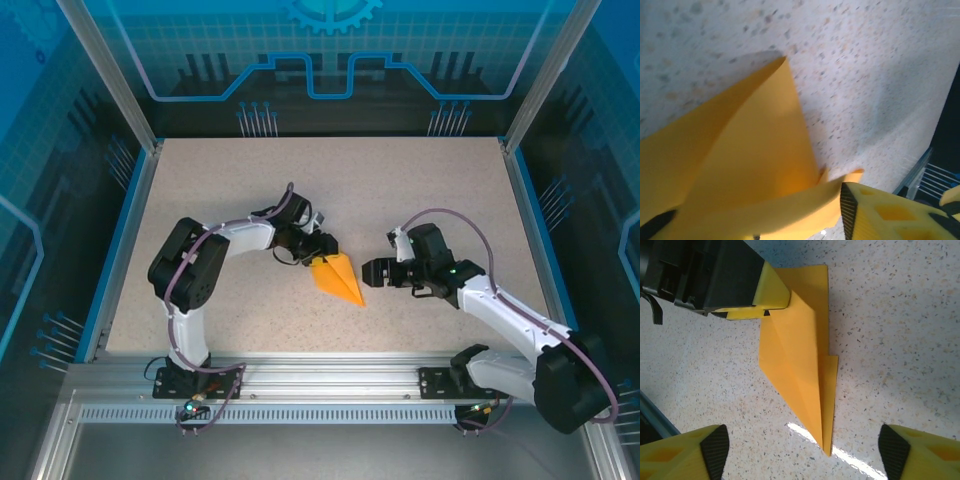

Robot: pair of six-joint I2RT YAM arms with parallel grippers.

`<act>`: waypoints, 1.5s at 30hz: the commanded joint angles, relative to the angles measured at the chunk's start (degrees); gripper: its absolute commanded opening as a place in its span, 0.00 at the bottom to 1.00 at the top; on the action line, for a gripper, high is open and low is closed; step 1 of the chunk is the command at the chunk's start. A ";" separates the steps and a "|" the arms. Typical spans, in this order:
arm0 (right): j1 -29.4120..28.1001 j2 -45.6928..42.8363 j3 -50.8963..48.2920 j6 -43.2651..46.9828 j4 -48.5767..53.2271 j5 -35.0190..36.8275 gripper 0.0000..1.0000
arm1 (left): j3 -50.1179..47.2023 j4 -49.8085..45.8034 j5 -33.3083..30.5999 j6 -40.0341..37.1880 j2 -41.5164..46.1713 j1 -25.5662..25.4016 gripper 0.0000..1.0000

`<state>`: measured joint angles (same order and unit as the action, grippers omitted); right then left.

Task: Fold a paper plane with a square sheet of paper (fold left side to right side)
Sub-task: Turn over the paper at the center of the table.

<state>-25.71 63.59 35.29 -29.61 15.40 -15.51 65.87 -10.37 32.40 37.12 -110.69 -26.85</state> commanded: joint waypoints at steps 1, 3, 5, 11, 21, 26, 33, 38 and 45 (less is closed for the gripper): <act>2.07 -1.58 -0.88 -0.73 0.33 -2.85 0.88 | 2.99 1.21 2.48 -0.47 -1.17 -0.63 0.41; 3.36 -1.80 -1.20 -1.31 -0.08 -5.05 0.95 | 4.19 1.40 3.05 -0.54 -1.67 -0.82 0.34; 4.30 -1.72 -1.52 -1.75 -0.45 -6.90 1.00 | 4.95 1.47 3.43 -0.65 -1.89 -0.97 0.25; 9.19 -1.19 -3.44 -3.70 -4.78 -16.25 1.00 | 5.14 0.03 2.90 -3.16 2.52 -0.86 0.04; 13.50 3.61 -3.12 -5.35 -16.87 -36.21 1.00 | 10.29 -7.22 3.93 -5.13 14.26 2.76 0.04; 12.64 5.82 -2.94 -8.28 -22.59 -38.96 1.00 | 12.81 -7.70 5.17 -4.19 17.32 3.32 0.04; 8.95 10.07 -0.71 -13.82 -31.90 -40.52 0.99 | 12.55 -4.95 8.17 -1.48 18.89 3.32 0.05; 8.49 10.98 2.09 -17.59 -37.10 -40.85 0.84 | 11.07 -3.03 9.77 -0.13 19.11 3.33 0.05; 9.11 10.27 5.25 -17.37 -35.62 -39.53 0.60 | 9.56 -1.68 10.26 0.67 18.98 3.32 0.05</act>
<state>-16.56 74.43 38.83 -46.76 -18.98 -54.59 76.29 -13.47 40.45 36.82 -93.10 -23.51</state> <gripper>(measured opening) 0.628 0.060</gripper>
